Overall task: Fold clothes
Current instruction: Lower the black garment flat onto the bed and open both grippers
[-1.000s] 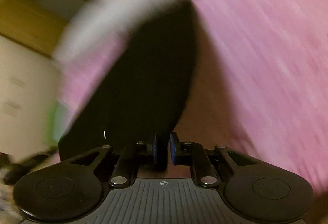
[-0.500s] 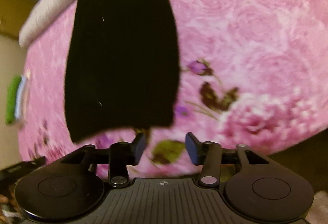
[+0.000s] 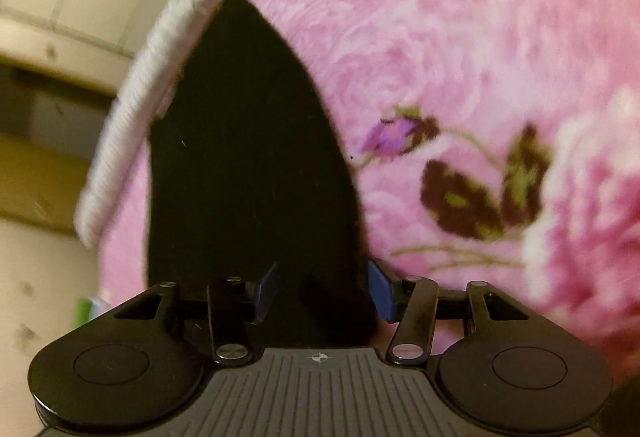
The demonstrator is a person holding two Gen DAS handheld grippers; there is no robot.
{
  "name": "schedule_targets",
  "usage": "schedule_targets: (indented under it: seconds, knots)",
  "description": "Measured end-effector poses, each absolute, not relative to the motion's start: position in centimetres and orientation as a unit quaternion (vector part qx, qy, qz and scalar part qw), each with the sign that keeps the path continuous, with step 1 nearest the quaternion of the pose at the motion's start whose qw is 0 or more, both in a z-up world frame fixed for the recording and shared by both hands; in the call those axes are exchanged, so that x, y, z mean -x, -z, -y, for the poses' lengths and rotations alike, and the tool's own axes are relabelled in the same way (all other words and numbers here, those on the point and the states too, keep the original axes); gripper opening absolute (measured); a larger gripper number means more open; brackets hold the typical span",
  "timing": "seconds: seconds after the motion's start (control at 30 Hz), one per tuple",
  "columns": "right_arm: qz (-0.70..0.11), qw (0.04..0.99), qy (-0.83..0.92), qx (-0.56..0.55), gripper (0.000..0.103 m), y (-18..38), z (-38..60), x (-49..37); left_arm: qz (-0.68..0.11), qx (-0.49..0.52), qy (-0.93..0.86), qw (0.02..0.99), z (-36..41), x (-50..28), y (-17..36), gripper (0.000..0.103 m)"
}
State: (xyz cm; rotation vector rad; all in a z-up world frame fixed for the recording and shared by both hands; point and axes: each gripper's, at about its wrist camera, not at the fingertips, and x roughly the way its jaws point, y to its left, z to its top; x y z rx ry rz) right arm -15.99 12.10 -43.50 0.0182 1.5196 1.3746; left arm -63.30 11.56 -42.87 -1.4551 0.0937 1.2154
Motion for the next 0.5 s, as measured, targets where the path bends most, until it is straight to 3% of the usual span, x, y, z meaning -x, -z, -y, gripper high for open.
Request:
schedule_targets:
  seconds: [0.37, 0.5]
  knots:
    - [-0.600, 0.481, -0.636, -0.064, 0.053, 44.6, -10.6, 15.4, 0.031, 0.582, -0.513, 0.630, -7.7, 64.3, 45.4, 0.027]
    - [-0.615, 0.482, -0.621, -0.065, 0.053, 44.2, -9.9, 15.3, 0.023, 0.582, -0.520, 0.625, -8.2, 63.9, 44.8, 0.033]
